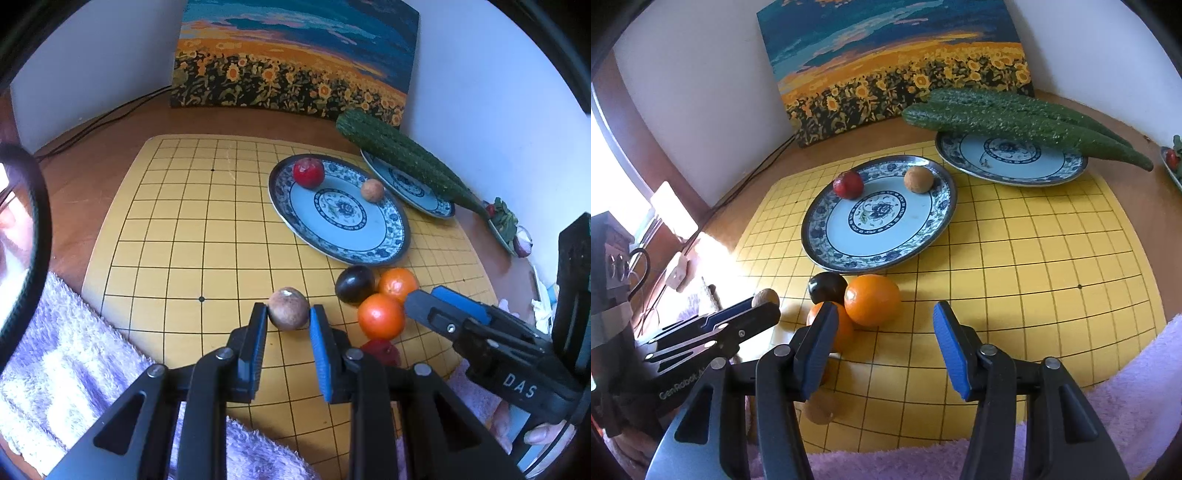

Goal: Organize fruits
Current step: 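Move the left tool to a small brown fruit and grasp it while the right tool approaches the orange, then grasp the large orange with the right tool, then carry the brown fruit with the left tool while the right tool carries the orange to the plate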

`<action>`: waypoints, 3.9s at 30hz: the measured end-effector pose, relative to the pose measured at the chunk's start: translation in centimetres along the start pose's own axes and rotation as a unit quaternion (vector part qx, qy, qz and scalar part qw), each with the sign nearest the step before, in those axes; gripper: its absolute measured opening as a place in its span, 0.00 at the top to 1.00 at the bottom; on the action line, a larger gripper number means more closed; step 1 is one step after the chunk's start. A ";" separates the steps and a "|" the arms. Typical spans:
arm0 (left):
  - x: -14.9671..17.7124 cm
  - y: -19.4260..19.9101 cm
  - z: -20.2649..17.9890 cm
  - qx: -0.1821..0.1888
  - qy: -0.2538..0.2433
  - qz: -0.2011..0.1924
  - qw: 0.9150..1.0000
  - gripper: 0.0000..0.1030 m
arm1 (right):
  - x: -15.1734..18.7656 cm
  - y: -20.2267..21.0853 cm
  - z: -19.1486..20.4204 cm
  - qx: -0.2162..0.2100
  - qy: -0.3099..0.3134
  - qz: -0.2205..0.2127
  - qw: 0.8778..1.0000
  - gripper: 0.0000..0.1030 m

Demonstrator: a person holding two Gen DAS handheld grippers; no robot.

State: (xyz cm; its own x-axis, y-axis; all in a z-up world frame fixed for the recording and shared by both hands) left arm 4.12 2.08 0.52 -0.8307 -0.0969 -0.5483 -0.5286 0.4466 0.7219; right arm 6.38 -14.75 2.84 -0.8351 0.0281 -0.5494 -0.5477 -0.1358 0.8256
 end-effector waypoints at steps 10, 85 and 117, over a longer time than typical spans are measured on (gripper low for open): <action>-0.2 0.3 0.9 -0.004 0.012 -0.005 1.000 0.76 | -0.5 -1.0 -0.1 -0.010 -0.028 0.002 1.000 0.47; -7.5 -4.9 -2.1 -0.007 -0.040 -0.001 0.999 0.76 | -6.1 1.0 -0.9 -0.017 0.026 -0.078 0.996 0.65; -7.4 -7.5 -1.0 -0.022 -0.057 -0.014 0.998 0.76 | -6.4 -4.7 1.3 0.040 0.088 -0.065 0.993 0.65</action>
State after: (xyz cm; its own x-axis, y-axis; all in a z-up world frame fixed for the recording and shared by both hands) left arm 14.03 -1.47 -0.38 -0.7914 -0.0071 -0.6113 -0.5613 0.4045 0.7220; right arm 14.25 -13.05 2.60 -0.7394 -0.1346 -0.6597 -0.6579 -0.0637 0.7504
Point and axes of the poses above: each gripper's, at about its wrist camera, not at the fingertips, and y roughly against the way its jaws point, z to its left, x to its underside, the point moved 1 cm from there along -y, roughly the way its jaws point, and after that the axes turned 13 degrees about x, right-handed, at the moved point
